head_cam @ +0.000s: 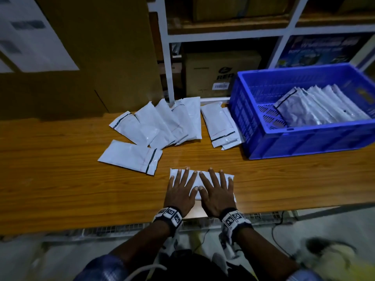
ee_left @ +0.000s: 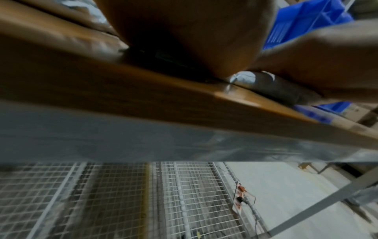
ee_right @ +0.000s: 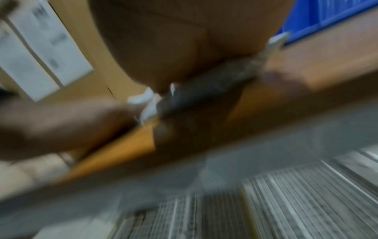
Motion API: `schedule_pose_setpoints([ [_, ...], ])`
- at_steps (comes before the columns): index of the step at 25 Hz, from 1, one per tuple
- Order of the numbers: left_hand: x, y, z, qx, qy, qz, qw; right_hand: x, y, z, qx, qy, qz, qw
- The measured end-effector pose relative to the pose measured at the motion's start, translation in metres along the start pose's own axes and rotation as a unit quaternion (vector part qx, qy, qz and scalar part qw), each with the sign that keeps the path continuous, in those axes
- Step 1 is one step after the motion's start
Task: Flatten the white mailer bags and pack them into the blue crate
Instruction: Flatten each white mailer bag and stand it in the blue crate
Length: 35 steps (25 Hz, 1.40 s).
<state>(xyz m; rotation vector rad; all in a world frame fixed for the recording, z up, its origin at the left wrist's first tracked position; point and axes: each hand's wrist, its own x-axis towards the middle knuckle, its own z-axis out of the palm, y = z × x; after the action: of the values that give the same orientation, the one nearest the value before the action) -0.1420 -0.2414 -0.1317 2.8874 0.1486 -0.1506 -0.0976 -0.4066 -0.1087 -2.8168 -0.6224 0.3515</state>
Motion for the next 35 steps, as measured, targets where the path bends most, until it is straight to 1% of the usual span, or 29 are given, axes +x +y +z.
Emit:
schedule_pose_setpoints([
  [1, -0.001, 0.0, 0.001, -0.005, 0.004, 0.0, 1.0, -0.001, -0.001, -0.003, -0.002, 0.007, 0.007, 1.0],
  [3, -0.005, -0.001, 0.003, -0.013, 0.007, -0.001, 1.0, -0.004, -0.004, -0.005, -0.014, 0.041, 0.025, 0.999],
  [5, -0.008, -0.002, 0.005, -0.014, 0.013, 0.003, 1.0, -0.009, -0.007, 0.0, -0.013, 0.052, 0.039, 0.998],
  [10, -0.013, -0.003, 0.009, -0.005, 0.03, 0.015, 0.999, -0.017, -0.003, 0.02, -0.002, 0.079, 0.031, 0.996],
  [13, -0.011, 0.0, 0.009, -0.009, 0.035, 0.007, 0.999, -0.011, -0.001, 0.022, -0.006, 0.075, 0.036, 0.997],
  [15, -0.007, -0.001, 0.007, -0.013, 0.03, 0.003, 0.999, -0.008, -0.001, 0.023, -0.019, 0.06, 0.042, 0.997],
  [21, -0.007, 0.0, 0.0, 0.006, 0.026, 0.025, 0.999, -0.007, -0.002, 0.021, -0.009, 0.027, 0.033, 0.999],
  [23, -0.011, 0.003, 0.003, 0.006, 0.026, 0.022, 0.999, -0.007, -0.001, 0.02, -0.012, 0.021, 0.03, 0.999],
  [25, -0.014, 0.004, 0.005, -0.008, 0.012, 0.018, 1.0, -0.008, -0.001, 0.014, 0.001, 0.005, 0.028, 1.0],
  [27, -0.018, 0.003, 0.007, -0.011, 0.014, 0.017, 1.0, -0.012, -0.001, 0.007, 0.024, -0.016, 0.023, 0.999],
  [30, -0.018, 0.004, 0.008, -0.016, 0.017, 0.013, 1.0, -0.022, -0.001, 0.001, 0.014, 0.024, 0.023, 0.999],
  [35, -0.016, 0.002, 0.01, -0.012, 0.023, 0.015, 1.0, -0.023, -0.001, 0.017, -0.005, 0.03, 0.029, 0.999],
])
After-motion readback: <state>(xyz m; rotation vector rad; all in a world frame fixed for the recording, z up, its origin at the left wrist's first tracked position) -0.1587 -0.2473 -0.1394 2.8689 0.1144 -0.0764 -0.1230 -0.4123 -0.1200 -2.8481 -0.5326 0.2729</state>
